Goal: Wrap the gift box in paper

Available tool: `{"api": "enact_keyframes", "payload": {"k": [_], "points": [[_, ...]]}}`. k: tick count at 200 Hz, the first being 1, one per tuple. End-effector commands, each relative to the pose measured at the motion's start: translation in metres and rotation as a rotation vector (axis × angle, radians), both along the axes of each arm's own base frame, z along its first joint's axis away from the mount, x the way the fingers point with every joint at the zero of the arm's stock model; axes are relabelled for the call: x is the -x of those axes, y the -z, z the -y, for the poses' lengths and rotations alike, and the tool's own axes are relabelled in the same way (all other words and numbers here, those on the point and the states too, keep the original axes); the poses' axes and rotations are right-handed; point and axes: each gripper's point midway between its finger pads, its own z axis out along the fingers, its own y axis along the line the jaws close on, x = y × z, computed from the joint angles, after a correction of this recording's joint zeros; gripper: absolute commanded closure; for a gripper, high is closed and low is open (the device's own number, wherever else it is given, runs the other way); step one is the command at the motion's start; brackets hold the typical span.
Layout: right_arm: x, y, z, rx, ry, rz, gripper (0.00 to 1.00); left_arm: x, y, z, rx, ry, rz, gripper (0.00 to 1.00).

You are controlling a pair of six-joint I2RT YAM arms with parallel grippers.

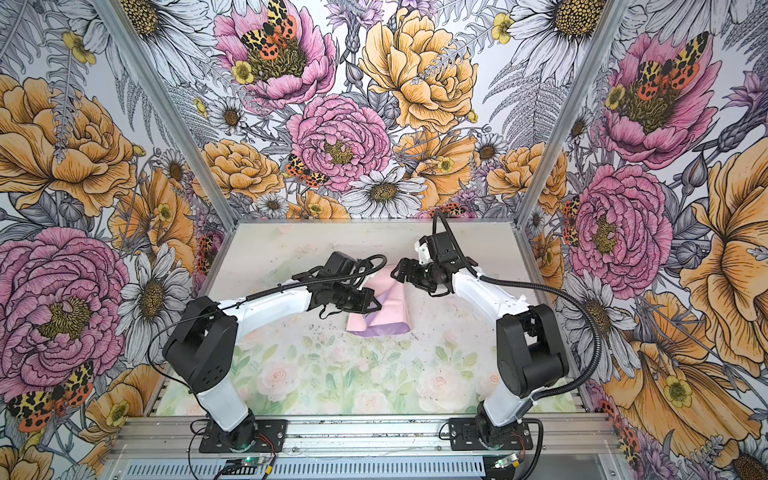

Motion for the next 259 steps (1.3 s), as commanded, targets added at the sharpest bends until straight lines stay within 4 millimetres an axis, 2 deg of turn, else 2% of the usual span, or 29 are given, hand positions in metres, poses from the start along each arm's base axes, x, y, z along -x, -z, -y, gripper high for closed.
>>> {"api": "enact_keyframes", "payload": {"k": [1, 25, 38, 45, 78, 99, 114, 129, 147, 163, 215, 242, 259], "points": [[-0.008, 0.008, -0.005, 0.034, -0.021, 0.000, 0.15, 0.002, -0.004, 0.007, 0.009, 0.040, 0.012, 1.00], [-0.009, 0.022, -0.014, 0.019, -0.062, -0.036, 0.17, 0.004, -0.002, 0.007, 0.005, 0.046, 0.007, 1.00], [-0.011, 0.031, -0.012, 0.041, -0.060, -0.047, 0.19, 0.004, -0.003, 0.007, 0.005, 0.044, 0.007, 0.98], [-0.011, 0.037, -0.009, 0.070, -0.053, -0.056, 0.22, 0.004, -0.005, 0.007, 0.006, 0.042, 0.011, 0.93], [-0.010, 0.057, 0.005, 0.165, -0.037, -0.082, 0.40, -0.002, -0.026, 0.003, 0.026, -0.007, 0.042, 0.47], [-0.008, 0.060, 0.006, 0.168, -0.036, -0.090, 0.48, -0.013, -0.044, -0.012, 0.046, -0.111, 0.045, 0.34], [-0.007, 0.061, 0.006, 0.167, -0.038, -0.093, 0.50, -0.022, -0.054, -0.027, 0.081, -0.209, 0.048, 0.32], [-0.008, 0.058, 0.006, 0.163, -0.039, -0.087, 0.49, -0.036, -0.055, -0.053, 0.104, -0.354, 0.033, 0.30], [-0.008, 0.053, 0.004, 0.151, -0.043, -0.079, 0.49, -0.048, -0.041, -0.080, 0.103, -0.484, 0.004, 0.29], [-0.009, 0.049, 0.001, 0.134, -0.050, -0.075, 0.48, -0.055, -0.027, -0.091, 0.099, -0.529, -0.026, 0.28], [-0.011, 0.044, -0.003, 0.111, -0.050, -0.077, 0.46, -0.071, 0.005, -0.074, 0.140, -0.537, -0.087, 0.27], [-0.009, 0.042, -0.005, 0.092, -0.050, -0.086, 0.45, -0.075, 0.003, -0.061, 0.171, -0.520, -0.090, 0.27], [-0.008, 0.038, -0.008, 0.073, -0.054, -0.084, 0.40, -0.076, 0.000, -0.053, 0.176, -0.507, -0.083, 0.27]]}}
